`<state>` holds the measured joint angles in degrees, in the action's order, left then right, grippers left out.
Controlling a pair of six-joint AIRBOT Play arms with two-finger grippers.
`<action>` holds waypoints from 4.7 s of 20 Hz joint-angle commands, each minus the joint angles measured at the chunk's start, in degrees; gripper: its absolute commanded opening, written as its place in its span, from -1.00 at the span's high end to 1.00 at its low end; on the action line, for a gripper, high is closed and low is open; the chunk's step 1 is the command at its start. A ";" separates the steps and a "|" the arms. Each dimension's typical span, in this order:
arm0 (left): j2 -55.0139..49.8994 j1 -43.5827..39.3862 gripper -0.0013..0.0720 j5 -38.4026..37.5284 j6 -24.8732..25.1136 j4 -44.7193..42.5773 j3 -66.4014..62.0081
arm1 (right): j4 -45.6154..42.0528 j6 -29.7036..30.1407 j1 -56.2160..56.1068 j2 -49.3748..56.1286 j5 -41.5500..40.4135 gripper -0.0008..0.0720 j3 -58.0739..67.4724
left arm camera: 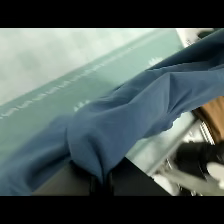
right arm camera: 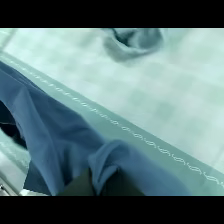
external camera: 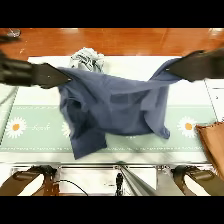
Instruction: Fold the shirts.
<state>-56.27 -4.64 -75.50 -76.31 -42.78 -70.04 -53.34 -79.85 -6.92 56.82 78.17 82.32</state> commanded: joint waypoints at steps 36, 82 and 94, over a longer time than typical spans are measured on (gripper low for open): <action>-9.84 15.06 -0.74 21.11 21.27 18.43 47.58 | 3.93 6.82 40.02 -3.10 -11.61 -0.75 -48.30; 23.65 16.41 0.91 2.84 -4.81 -27.08 -41.27 | -13.11 -6.82 23.65 -23.91 6.60 0.92 29.66; 13.90 16.37 0.91 17.86 -2.36 -13.68 7.87 | 5.07 1.07 23.58 -16.59 -12.83 0.93 -18.16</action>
<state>-37.95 11.75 -66.15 -79.99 -60.88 -74.65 -57.25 -83.68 16.71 36.14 75.61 77.89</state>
